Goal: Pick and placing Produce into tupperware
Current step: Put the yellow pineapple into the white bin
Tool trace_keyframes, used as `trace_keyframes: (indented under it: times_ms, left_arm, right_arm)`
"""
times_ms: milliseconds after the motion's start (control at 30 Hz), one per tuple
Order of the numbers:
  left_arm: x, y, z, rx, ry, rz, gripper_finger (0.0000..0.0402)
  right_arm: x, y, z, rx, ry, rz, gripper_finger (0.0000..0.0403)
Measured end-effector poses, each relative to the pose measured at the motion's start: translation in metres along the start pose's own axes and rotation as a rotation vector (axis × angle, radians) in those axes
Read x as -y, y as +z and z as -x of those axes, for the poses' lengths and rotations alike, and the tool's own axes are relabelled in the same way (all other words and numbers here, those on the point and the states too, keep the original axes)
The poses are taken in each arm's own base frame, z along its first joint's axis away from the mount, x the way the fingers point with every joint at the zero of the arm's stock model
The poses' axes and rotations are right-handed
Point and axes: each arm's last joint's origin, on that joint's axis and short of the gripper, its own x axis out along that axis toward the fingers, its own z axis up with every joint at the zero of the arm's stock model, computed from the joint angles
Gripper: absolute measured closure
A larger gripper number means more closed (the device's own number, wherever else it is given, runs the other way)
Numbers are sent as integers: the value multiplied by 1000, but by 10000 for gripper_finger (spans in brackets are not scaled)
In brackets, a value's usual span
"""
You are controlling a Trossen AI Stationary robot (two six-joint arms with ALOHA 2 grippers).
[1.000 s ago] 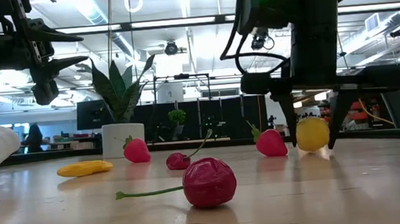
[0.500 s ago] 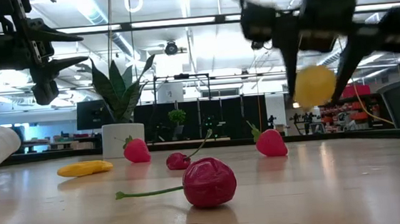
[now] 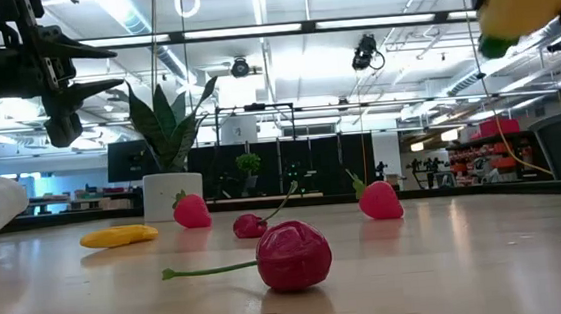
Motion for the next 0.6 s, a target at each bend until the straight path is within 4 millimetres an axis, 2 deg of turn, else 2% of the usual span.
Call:
trace_keyframes:
  times_ms: [133,400,600]
  left_arm:
    - [0,0,0,0,0,0,245]
    - [0,0,0,0,0,0,253]
    - [0,0,0,0,0,0,247]
  right_arm:
    - [10,-1,13,-12,-31,36,192]
    - [33,-3,34,-110,-227,96,192]
    - [50,-5,35,-148,-436,115,192]
